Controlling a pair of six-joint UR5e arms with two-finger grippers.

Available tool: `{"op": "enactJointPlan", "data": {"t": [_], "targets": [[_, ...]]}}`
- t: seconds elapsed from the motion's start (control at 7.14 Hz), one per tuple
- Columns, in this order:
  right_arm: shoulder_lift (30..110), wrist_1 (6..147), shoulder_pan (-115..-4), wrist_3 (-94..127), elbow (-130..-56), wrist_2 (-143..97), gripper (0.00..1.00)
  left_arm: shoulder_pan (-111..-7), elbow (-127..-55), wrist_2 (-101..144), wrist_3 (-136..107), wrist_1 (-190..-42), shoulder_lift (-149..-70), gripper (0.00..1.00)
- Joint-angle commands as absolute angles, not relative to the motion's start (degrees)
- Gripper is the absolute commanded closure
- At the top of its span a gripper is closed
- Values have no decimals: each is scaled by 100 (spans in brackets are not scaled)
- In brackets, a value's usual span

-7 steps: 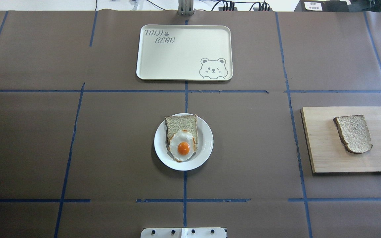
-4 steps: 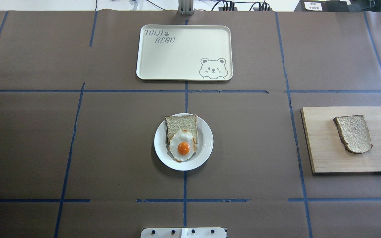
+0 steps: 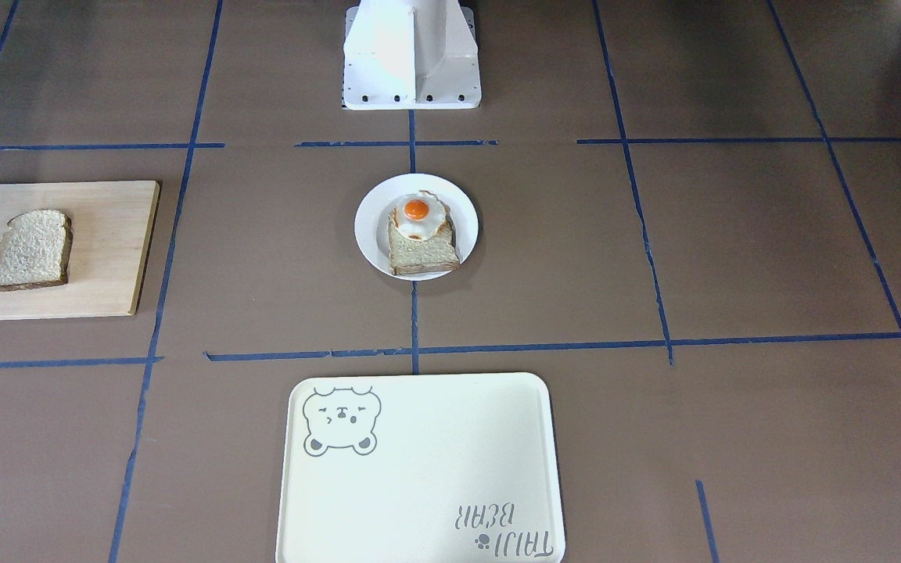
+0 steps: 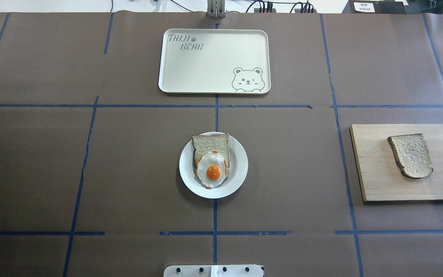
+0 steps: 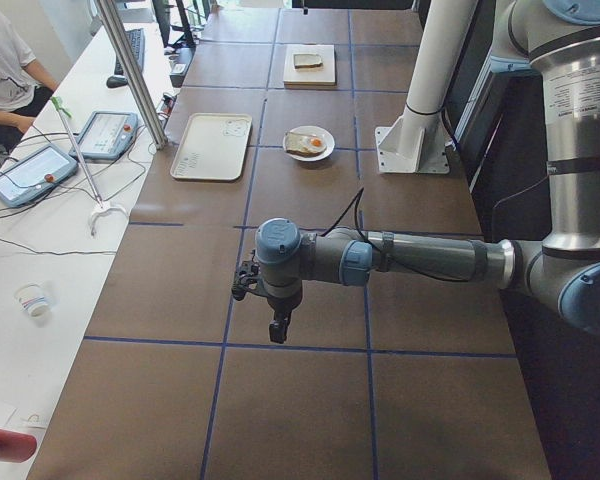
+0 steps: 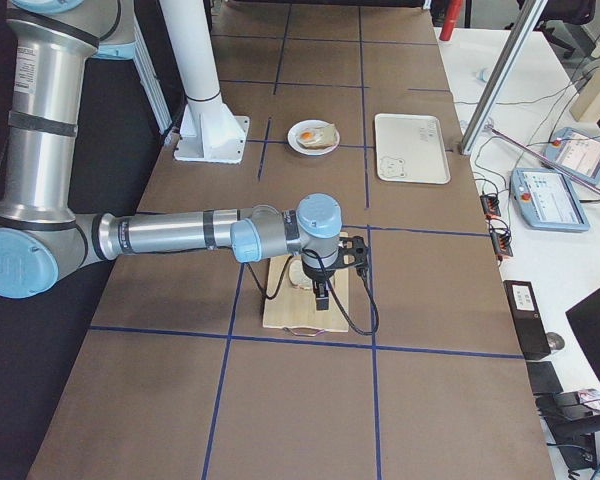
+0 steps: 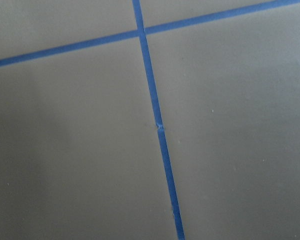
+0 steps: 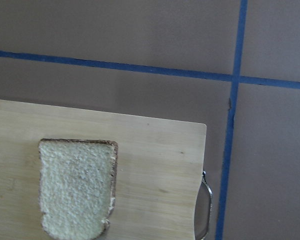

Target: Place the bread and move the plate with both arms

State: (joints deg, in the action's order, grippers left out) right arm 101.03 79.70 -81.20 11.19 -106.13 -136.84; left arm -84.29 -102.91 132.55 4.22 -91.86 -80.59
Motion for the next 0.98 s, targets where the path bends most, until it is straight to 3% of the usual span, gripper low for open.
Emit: {"op": "enactJointPlan", "data": {"t": [0.0,0.14,0.56,0.84], "targets": [[10221,6922,-7929,2167,-10547,-14052,0,-8429,-10231,13254,422,-9193,-8331,0],[10265,6360,-7684,2763,-10495,-14080,0,-8429,-10230,13263,422,-9193,-8445,0],[10266,3208,-6999,4748,-9214,-13932,0,-8429,-10230,13263,422,-9202,-8490,0],[10266,3032,-6393,4825,-9044,-13249,0,-8429,-10222,13263,422,-9202,-8490,0]]}}
